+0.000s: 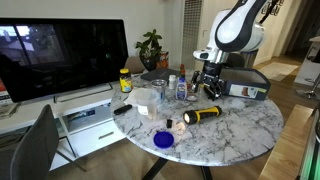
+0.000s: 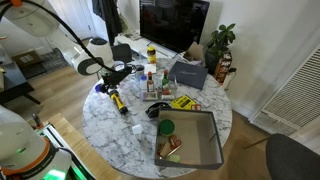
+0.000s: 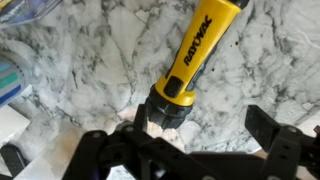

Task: Make the torch face the TV

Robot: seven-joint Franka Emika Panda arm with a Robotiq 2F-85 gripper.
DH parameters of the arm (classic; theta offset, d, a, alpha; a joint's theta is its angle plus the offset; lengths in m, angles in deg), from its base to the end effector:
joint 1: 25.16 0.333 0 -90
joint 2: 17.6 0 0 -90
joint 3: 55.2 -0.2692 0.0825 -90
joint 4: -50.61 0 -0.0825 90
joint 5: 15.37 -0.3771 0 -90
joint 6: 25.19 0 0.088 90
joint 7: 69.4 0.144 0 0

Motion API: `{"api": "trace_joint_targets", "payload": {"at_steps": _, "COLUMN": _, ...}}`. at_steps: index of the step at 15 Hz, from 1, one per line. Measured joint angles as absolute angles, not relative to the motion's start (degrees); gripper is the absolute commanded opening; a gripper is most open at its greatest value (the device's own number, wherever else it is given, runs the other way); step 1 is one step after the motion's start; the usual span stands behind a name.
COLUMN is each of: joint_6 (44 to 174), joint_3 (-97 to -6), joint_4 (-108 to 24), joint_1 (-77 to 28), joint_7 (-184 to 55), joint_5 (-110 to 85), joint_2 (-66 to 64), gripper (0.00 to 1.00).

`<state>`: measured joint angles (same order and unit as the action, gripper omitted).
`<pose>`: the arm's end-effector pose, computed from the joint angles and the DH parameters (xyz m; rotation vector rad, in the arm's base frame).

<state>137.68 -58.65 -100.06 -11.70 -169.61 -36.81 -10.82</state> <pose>0.4184 0.1125 0.1378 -2.0527 -2.3143 -0.2440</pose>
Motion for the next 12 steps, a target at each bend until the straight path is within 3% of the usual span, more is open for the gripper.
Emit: {"api": "trace_joint_targets", "payload": {"at_steps": 12, "joint_6": 142.53, "joint_3": -69.61, "joint_4": -94.07, "joint_1": -24.53, "joint_7": -159.22, "joint_5": -34.38, "joint_2": 2.88, "gripper": 1.00}}
